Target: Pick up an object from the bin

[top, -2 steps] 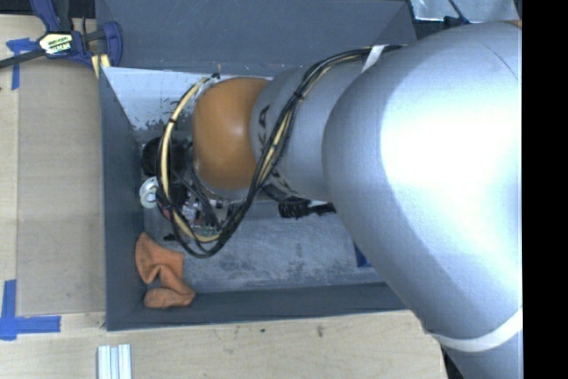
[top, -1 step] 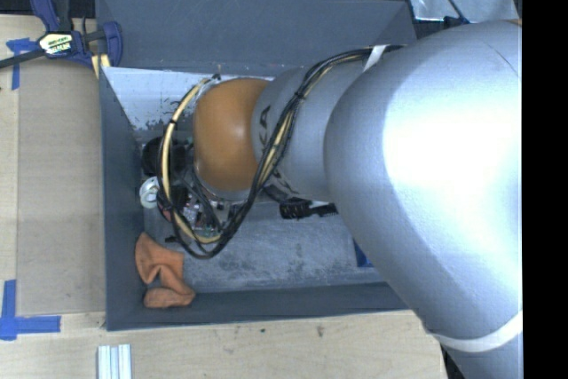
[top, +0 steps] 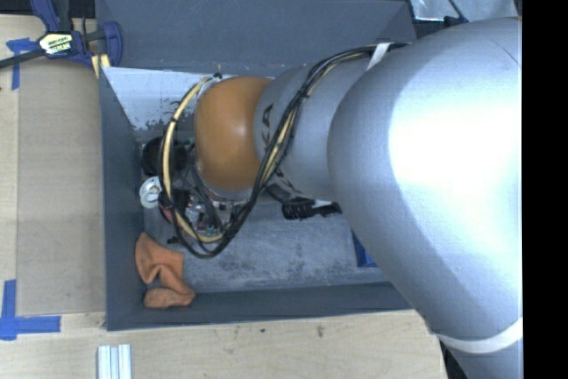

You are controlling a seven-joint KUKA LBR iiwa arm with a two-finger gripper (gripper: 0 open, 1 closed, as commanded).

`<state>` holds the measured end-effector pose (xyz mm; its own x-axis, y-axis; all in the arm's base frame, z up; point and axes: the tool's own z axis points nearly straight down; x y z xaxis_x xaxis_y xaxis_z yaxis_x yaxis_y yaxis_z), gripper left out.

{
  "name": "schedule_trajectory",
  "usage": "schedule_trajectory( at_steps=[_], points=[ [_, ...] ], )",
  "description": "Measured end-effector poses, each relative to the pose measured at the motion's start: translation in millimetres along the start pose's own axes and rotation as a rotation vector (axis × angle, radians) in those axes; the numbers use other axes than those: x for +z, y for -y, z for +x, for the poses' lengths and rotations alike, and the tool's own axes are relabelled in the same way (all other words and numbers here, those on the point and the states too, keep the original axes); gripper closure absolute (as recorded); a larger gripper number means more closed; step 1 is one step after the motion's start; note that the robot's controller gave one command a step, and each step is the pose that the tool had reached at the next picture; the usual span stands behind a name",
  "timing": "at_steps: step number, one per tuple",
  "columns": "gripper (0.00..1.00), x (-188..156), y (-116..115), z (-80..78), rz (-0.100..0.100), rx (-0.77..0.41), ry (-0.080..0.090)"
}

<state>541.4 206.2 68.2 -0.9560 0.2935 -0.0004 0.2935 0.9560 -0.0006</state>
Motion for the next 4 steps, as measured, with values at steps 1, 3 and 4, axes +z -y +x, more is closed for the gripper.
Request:
schedule_trajectory(
  at_steps=[1, 3, 4],
  points=[
    [1.00, -18, 1, 1.0, 0.003, 0.001, -0.004],
    [1.00, -37, -1, -1.3, -0.004, 0.001, 0.004],
    [1.00, -43, 0, 0.0, 0.001, 0.001, -0.002]
  ],
)
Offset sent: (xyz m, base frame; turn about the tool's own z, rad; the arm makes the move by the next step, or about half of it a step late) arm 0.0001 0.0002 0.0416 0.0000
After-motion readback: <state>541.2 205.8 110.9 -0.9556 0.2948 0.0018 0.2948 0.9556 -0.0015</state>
